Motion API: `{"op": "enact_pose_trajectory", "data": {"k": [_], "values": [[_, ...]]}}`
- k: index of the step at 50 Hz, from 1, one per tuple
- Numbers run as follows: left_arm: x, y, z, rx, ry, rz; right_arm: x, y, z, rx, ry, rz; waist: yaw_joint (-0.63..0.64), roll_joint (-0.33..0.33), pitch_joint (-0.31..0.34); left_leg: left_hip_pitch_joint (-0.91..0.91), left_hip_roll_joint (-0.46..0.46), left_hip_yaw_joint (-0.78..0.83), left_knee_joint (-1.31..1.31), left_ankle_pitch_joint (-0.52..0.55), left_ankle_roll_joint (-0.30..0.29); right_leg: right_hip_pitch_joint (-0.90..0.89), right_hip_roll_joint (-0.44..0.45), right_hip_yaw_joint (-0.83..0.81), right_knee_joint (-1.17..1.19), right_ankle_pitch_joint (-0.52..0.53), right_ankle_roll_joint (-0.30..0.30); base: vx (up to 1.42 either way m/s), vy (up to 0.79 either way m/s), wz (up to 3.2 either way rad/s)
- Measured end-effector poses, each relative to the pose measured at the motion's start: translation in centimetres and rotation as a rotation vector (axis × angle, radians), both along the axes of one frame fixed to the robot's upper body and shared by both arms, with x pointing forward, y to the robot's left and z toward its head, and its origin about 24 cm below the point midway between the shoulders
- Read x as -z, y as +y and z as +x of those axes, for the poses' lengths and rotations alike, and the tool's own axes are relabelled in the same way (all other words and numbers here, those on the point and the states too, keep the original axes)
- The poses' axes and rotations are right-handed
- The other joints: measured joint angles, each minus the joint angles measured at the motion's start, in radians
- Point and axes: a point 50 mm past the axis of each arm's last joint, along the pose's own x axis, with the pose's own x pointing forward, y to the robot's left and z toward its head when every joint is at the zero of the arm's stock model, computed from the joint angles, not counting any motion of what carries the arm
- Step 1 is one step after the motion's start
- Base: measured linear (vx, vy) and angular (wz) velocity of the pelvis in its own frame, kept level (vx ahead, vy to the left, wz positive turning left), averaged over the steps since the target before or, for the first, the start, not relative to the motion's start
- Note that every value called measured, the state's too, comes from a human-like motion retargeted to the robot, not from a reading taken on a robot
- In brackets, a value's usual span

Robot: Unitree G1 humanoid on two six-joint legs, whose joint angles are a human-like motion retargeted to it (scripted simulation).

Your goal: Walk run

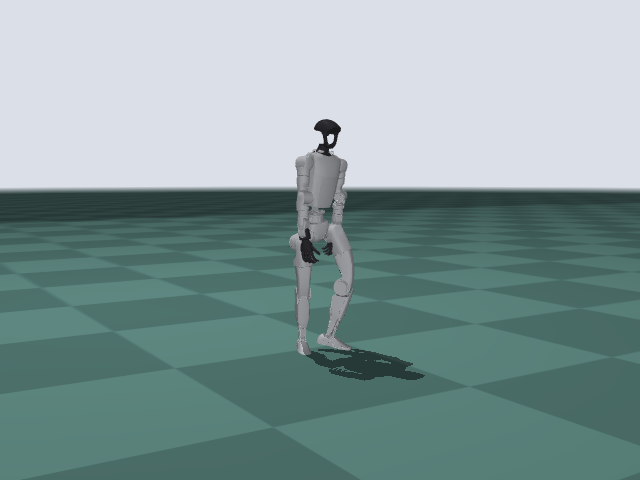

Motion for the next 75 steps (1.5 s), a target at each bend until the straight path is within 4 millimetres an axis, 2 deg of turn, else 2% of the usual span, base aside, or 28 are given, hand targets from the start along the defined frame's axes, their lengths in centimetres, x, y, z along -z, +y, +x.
{"op": "enact_pose_trajectory", "data": {"k": [5,9,12,15,18,20,23,25,27,30,32,35,39,41,43,45,47,50,52,55,58,61,65,68,70,72,75], "values": [[0.0,-1.3,-0.8,0.012,0.081,-0.064,-0.9,-0.4,3.0,-0.034,-0.06,0.019,0.073,0.043,0.032,-0.122,-0.042,-0.096,-0.287,0.002,-0.048,0.115,0.068,0.007,-0.054,-0.037,0.036,0.57,-0.07,-0.41],[0.0,-1.4,-0.8,0.061,0.117,-0.092,-0.8,-0.1,2.7,-0.024,-0.049,0.044,0.1,0.04,0.025,-0.155,-0.066,-0.12,-0.326,0.032,-0.021,0.166,0.063,0.043,-0.04,-0.042,0.082,0.75,-0.01,-0.36],[0.0,-1.2,-0.6,0.096,0.119,-0.081,-0.2,0.2,0.6,-0.02,0.015,0.057,0.116,0.048,0.01,-0.133,-0.056,-0.099,-0.266,0.082,0.026,0.207,0.056,0.07,-0.005,0.011,0.128,0.84,0.04,-0.48],[0.0,-1.0,0.0,0.1,0.103,-0.066,0.5,0.5,-2.7,-0.018,0.101,0.047,0.131,0.058,-0.003,-0.132,-0.043,-0.192,-0.178,0.034,0.057,0.23,0.027,0.056,0.074,0.152,0.146,0.92,0.04,-0.55],[0.1,-0.8,1.0,0.106,0.067,-0.053,1.0,0.6,-6.1,0.035,0.171,0.023,0.127,0.112,-0.022,-0.035,0.0,-0.191,-0.195,-0.036,0.078,0.19,0.021,0.026,0.258,0.381,0.069,0.84,0.07,-0.25],[0.1,-0.6,2.2,0.105,0.025,-0.053,1.2,0.5,-7.8,0.059,0.21,0.009,0.121,0.158,-0.021,0.032,0.043,-0.187,-0.21,-0.072,0.079,0.141,0.001,-0.018,0.444,0.479,0.0,0.95,0.1,-0.6],[0.0,0.5,4.6,0.114,-0.054,-0.025,1.2,0.2,-9.1,0.079,0.24,-0.006,0.096,0.2,-0.005,0.118,0.056,-0.195,-0.239,-0.116,0.079,0.021,-0.075,-0.062,0.705,0.343,-0.041,0.61,0.06,-0.58],[-0.3,1.3,6.7,0.141,-0.12,0.01,1.3,0.1,-9.7,0.107,0.256,0.004,0.067,0.186,0.008,0.181,0.015,-0.166,-0.303,-0.117,0.09,-0.103,-0.132,-0.05,0.819,0.279,-0.033,0.73,0.0,0.06],[-0.6,2.0,8.7,0.176,-0.186,0.035,1.3,0.2,-10.4,0.139,0.274,0.021,0.037,0.171,0.011,0.231,-0.031,-0.166,-0.36,-0.118,0.096,-0.207,-0.152,-0.048,0.824,0.221,-0.016,0.61,-0.02,0.33],[-1.3,2.7,11.6,0.212,-0.275,0.049,1.3,0.3,-11.4,0.172,0.288,0.024,-0.011,0.146,0.011,0.296,-0.089,-0.171,-0.419,-0.13,0.094,-0.338,-0.152,-0.042,0.698,0.153,-0.001,0.52,-0.06,0.43],[-1.8,3.1,13.3,0.225,-0.327,0.048,1.3,0.4,-12.0,0.181,0.302,0.021,-0.049,0.132,0.015,0.336,-0.127,-0.196,-0.441,-0.144,0.092,-0.396,-0.129,-0.039,0.528,0.125,0.001,0.5,-0.09,0.65],[-2.5,3.5,15.5,0.234,-0.387,0.043,1.2,0.6,-12.5,0.2,0.328,0.03,-0.097,0.109,0.031,0.407,-0.175,-0.222,-0.463,-0.171,0.082,-0.458,-0.081,0.008,0.257,0.134,0.019,0.63,-0.17,0.68],[-2.9,2.8,17.2,0.255,-0.447,0.023,1.2,0.8,-12.7,0.238,0.34,0.058,-0.124,0.134,0.027,0.481,-0.152,-0.21,-0.482,-0.19,0.038,-0.526,-0.022,0.097,0.119,0.122,0.029,0.71,-0.22,0.6],[-2.8,2.2,17.4,0.26,-0.459,0.007,1.2,0.6,-12.3,0.248,0.34,0.057,-0.134,0.151,0.017,0.495,-0.136,-0.211,-0.472,-0.192,0.015,-0.532,-0.022,0.081,0.139,0.13,-0.004,0.67,-0.2,0.45],[-2.5,1.8,16.6,0.259,-0.437,-0.013,1.3,0.5,-11.9,0.254,0.333,0.052,-0.149,0.164,-0.002,0.508,-0.124,-0.21,-0.445,-0.17,-0.014,-0.518,-0.04,0.011,0.184,0.175,-0.056,0.69,-0.19,0.34],[-1.9,1.6,15.0,0.265,-0.387,-0.029,1.3,0.6,-11.8,0.266,0.33,0.054,-0.165,0.171,-0.011,0.531,-0.111,-0.208,-0.404,-0.096,-0.045,-0.503,-0.027,0.061,0.226,0.172,-0.1,1.01,-0.3,0.51],[-1.2,1.1,13.0,0.279,-0.339,-0.035,1.3,0.6,-11.8,0.283,0.334,0.062,-0.161,0.16,-0.014,0.544,-0.097,-0.169,-0.332,0.04,-0.057,-0.471,-0.051,0.096,0.275,0.114,-0.088,0.93,-0.22,0.62],[-0.2,0.0,9.3,0.262,-0.251,-0.042,1.3,0.2,-12.0,0.281,0.326,0.057,-0.114,0.099,-0.024,0.539,-0.084,-0.017,-0.177,0.301,-0.052,-0.358,-0.106,0.09,0.235,0.062,-0.076,0.98,-0.28,0.12],[0.2,-0.6,7.2,0.241,-0.193,-0.044,1.3,-0.1,-11.4,0.292,0.3,0.059,-0.082,0.045,-0.017,0.503,-0.072,0.059,-0.031,0.381,-0.037,-0.303,-0.151,0.115,0.214,0.04,-0.055,0.73,-0.22,0.18],[0.5,-1.3,4.9,0.218,-0.134,-0.046,1.3,-0.2,-9.5,0.334,0.258,0.068,-0.035,-0.028,0.014,0.41,-0.042,0.13,0.174,0.232,0.028,-0.216,-0.219,0.1,0.183,0.017,-0.025,0.58,-0.2,0.31],[0.6,-1.7,2.7,0.182,-0.083,-0.024,1.2,-0.4,-7.3,0.311,0.204,0.072,-0.007,-0.02,0.024,0.268,-0.007,0.108,0.225,0.139,0.044,-0.124,-0.176,0.048,0.109,0.01,-0.012,0.52,-0.21,0.25],[0.5,-2.2,0.2,0.136,-0.015,-0.019,1.0,-0.8,-5.2,0.232,0.153,0.066,0.022,0.02,0.018,0.121,0.003,0.059,0.147,0.061,0.014,-0.048,-0.094,0.017,0.036,0.003,0.0,0.71,-0.29,-0.06],[0.2,-2.9,-2.5,0.09,0.096,-0.039,0.5,-1.2,-2.5,0.169,0.094,0.062,0.082,0.076,0.039,-0.011,-0.024,-0.011,-0.111,0.027,-0.026,0.06,0.018,0.018,-0.034,-0.017,0.018,0.59,-0.22,-0.52],[0.0,-3.3,-3.3,0.084,0.153,-0.065,0.1,-1.1,-0.7,0.157,0.063,0.071,0.125,0.1,0.056,-0.089,-0.059,-0.111,-0.294,0.068,-0.114,0.125,0.062,0.03,-0.054,-0.029,0.051,0.44,-0.13,-0.61],[-0.1,-3.3,-3.1,0.098,0.169,-0.088,-0.1,-1.0,0.2,0.145,0.03,0.078,0.143,0.096,0.06,-0.137,-0.072,-0.119,-0.364,0.104,-0.163,0.148,0.065,0.043,-0.055,-0.031,0.076,0.67,-0.11,-0.42],[0.0,-3.1,-2.4,0.12,0.164,-0.105,-0.2,-0.7,0.6,0.118,-0.015,0.078,0.153,0.086,0.061,-0.153,-0.088,-0.104,-0.367,0.091,-0.124,0.164,0.059,0.051,-0.042,-0.024,0.104,0.83,-0.06,-0.28],[0.1,-2.4,-1.4,0.13,0.139,-0.101,0.0,-0.3,-0.3,0.04,-0.015,0.066,0.169,0.064,0.048,-0.132,-0.097,-0.028,-0.305,0.088,0.035,0.19,0.034,0.061,-0.001,0.016,0.145,0.9,-0.02,-0.39]]}}
